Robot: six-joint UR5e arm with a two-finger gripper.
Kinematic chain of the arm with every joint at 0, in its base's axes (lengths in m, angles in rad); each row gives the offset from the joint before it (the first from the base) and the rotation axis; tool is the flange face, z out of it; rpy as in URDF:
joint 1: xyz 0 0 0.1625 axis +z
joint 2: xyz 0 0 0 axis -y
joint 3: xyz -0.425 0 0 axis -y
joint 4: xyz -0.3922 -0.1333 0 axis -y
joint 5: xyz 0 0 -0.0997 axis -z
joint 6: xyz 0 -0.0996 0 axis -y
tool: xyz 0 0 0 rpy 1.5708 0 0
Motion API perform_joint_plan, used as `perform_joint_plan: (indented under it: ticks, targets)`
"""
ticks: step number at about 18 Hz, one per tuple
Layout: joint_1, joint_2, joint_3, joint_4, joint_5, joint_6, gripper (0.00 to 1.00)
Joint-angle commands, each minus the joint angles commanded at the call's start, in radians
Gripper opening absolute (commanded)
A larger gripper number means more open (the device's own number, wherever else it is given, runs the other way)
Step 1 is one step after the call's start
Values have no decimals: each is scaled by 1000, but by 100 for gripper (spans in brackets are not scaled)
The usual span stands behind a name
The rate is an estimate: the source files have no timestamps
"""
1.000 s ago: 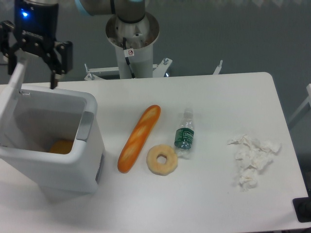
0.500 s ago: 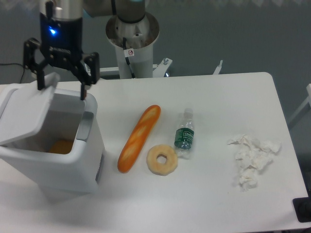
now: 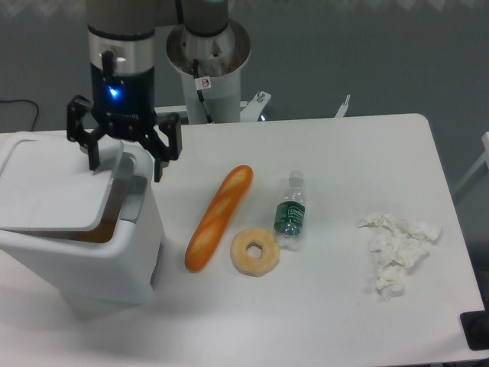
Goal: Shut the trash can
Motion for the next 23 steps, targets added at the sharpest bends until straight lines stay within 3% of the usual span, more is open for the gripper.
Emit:
perform_joint_plan:
  ticks: [5,23]
  targets:
    - [2,-32,0,2,11,0,100]
    - [17,-61,15,6,6,-12,100]
